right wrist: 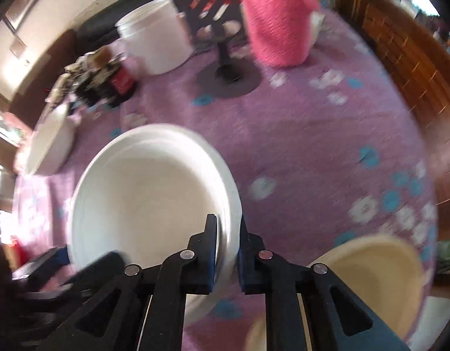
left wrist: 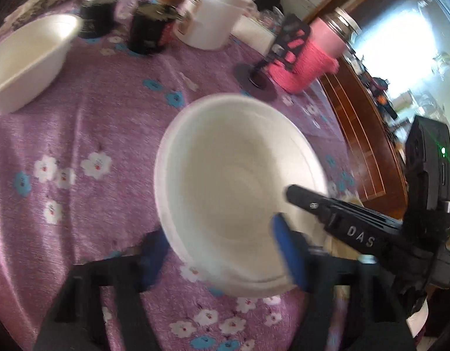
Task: Organize plates and bowls
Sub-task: 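Close both grippers on the rim of the large white bowl, then carry the large white bowl and lower it onto the bowl stack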
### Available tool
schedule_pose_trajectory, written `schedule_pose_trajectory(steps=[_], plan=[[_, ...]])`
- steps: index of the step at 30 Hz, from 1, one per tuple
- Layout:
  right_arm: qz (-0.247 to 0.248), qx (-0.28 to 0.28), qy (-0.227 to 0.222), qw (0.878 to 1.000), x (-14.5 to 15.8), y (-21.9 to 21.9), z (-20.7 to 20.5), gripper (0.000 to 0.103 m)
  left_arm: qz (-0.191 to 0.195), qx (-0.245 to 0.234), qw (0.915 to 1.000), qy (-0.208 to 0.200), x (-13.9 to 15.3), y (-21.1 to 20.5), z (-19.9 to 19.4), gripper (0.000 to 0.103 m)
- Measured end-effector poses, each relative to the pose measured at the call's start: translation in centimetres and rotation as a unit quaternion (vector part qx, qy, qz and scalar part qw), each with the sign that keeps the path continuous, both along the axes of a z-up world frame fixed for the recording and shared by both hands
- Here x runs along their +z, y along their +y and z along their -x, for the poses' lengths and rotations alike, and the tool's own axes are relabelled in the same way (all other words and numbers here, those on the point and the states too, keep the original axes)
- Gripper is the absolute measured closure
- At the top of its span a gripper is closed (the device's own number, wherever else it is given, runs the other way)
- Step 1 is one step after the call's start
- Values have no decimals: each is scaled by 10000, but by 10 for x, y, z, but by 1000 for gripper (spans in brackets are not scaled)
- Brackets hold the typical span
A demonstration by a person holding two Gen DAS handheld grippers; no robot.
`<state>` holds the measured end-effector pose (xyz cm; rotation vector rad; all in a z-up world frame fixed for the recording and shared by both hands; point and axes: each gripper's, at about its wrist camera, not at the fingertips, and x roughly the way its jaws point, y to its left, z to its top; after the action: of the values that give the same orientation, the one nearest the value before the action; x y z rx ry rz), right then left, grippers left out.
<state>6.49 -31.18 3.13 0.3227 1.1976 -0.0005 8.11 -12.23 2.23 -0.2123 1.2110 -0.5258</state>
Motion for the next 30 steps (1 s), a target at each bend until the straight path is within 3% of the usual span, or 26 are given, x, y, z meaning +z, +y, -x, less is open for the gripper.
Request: schedule_pose_trajectory(steps=[2, 5, 7, 13, 19, 25, 30], plan=[[-54, -1, -13, 10000, -1, 6, 7, 91, -250, 21, 9995, -192, 3, 5, 5, 64], [-222, -36, -122, 9997, 3, 14, 21, 91, -117, 164, 9997, -106, 5, 26, 8, 81], [-309, 6, -214, 9993, 10, 22, 31, 91, -22, 242, 9996, -113, 10, 40, 12, 82], [-202, 377, -512, 9978, 37, 71, 48, 91, -182, 561, 9962, -636, 40, 84, 43, 82], [-301, 827, -852, 9925, 73, 132, 58, 91, -97, 1079, 9892, -983, 73, 156, 83, 82], [-491, 1646, -1082, 9792, 98, 232, 60, 90, -407, 1946, 9699, -1402, 103, 246, 123, 81], [-670, 2307, -1045, 9651, 98, 325, 56, 90, -735, 2718, 9475, -1512, 114, 329, 150, 81]])
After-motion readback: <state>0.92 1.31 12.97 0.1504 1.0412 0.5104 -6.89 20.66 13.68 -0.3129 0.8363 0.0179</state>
